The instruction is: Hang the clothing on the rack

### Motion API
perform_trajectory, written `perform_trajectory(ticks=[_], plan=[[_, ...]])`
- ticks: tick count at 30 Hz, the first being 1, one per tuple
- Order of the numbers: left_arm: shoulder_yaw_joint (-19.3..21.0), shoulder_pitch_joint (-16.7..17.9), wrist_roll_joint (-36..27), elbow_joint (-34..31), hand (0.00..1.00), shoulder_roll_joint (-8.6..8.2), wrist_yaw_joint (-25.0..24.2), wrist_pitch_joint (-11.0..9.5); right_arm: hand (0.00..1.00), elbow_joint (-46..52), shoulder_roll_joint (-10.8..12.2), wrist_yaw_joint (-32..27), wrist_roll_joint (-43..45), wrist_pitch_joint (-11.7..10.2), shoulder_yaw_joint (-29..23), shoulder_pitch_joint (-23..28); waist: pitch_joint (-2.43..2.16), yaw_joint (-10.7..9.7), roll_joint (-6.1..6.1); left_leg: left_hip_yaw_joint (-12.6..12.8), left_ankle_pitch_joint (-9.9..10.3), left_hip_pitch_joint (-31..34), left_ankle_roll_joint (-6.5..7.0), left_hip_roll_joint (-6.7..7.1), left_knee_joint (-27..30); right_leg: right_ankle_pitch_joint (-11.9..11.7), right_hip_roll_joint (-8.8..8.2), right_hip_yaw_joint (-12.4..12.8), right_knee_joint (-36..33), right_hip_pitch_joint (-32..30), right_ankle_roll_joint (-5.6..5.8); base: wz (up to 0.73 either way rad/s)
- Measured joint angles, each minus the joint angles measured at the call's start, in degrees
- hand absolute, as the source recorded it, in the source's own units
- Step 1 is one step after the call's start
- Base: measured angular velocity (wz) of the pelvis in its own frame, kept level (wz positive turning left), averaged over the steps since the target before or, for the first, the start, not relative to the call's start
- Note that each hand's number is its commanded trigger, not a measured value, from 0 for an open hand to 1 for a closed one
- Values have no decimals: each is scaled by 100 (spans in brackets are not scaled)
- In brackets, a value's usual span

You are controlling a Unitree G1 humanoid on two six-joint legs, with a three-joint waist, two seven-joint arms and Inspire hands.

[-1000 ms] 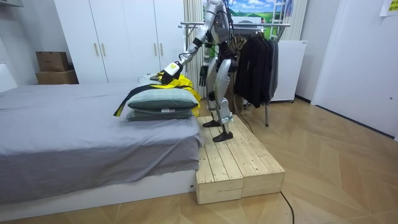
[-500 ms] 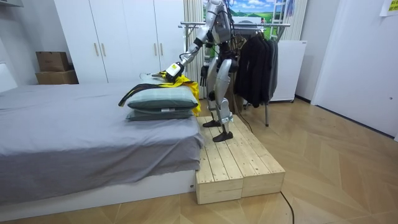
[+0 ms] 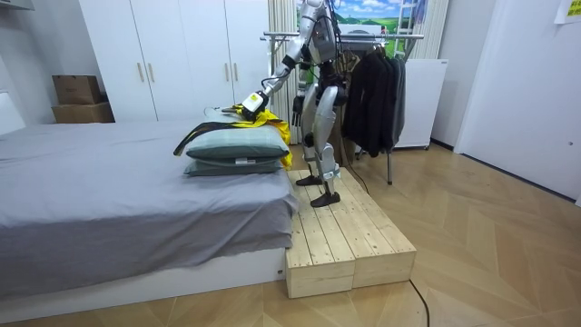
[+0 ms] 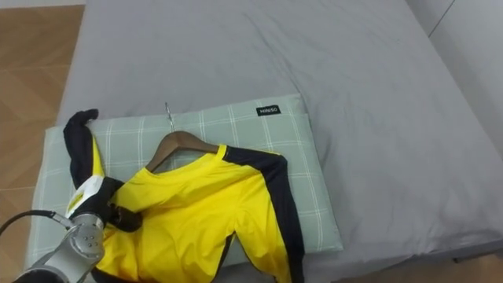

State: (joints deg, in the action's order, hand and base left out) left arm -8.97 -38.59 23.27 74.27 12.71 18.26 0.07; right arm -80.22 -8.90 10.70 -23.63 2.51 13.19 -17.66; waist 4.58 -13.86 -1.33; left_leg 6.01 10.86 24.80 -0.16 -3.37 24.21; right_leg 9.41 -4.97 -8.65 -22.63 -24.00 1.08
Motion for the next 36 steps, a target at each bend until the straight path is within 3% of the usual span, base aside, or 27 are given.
perform_trajectory(ticks=[7,10,11,13,14,15,19,21,24,36], plan=[[116,53,283,-39,100,2,39,-22,0,12,-51,-26,-33,-90,-132,134,-19,9,-18,9,0,-216,0,-1,-61,0,8,-4,51,212,0,0],[122,64,331,-46,100,7,129,-22,0,31,-108,-76,-74,-121,-235,243,-97,43,-54,17,-1,-348,0,12,-124,0,5,6,72,325,0,0],[151,63,404,-69,100,16,154,-26,0,30,-136,-90,-82,-123,-334,285,-151,64,-66,18,-2,-383,1,13,-140,0,5,4,88,359,1,0],[159,65,576,-89,100,54,197,-42,0,25,-211,-133,-82,-121,-446,353,-169,123,-70,17,-2,-528,1,14,-168,0,6,-6,111,504,1,0],[157,93,676,-118,100,68,278,-44,0,27,-279,-159,-88,-122,-511,418,-202,145,-81,14,-2,-617,0,15,-198,3,6,-25,146,607,6,6],[155,191,724,-283,100,81,338,-40,0,34,-340,-199,-91,-123,-558,492,-261,156,-100,-2,-5,-673,-4,15,-262,8,10,-57,220,713,14,8],[154,790,894,-1293,100,99,488,-40,0,11,-451,-206,-112,-123,-559,713,-310,192,-85,-20,-13,-1090,-18,17,-467,19,28,-124,427,1170,28,10],[179,1151,1253,-1846,100,100,596,-45,0,70,-449,-189,-105,-125,-647,946,-428,281,-67,-27,-23,-1315,-35,23,-590,19,42,-135,528,1363,29,0],[211,1519,1530,-2377,100,122,667,-47,0,185,-448,-183,-73,-131,-783,1249,-440,315,-50,-33,-34,-1674,-54,24,-714,19,69,-137,679,1714,29,0],[209,2462,1575,-3649,100,192,1029,-67,0,226,-431,-122,-106,-127,-992,1812,-459,334,-55,-79,-39,-2451,-91,31,-1156,3,138,-171,1204,2566,43,2]])
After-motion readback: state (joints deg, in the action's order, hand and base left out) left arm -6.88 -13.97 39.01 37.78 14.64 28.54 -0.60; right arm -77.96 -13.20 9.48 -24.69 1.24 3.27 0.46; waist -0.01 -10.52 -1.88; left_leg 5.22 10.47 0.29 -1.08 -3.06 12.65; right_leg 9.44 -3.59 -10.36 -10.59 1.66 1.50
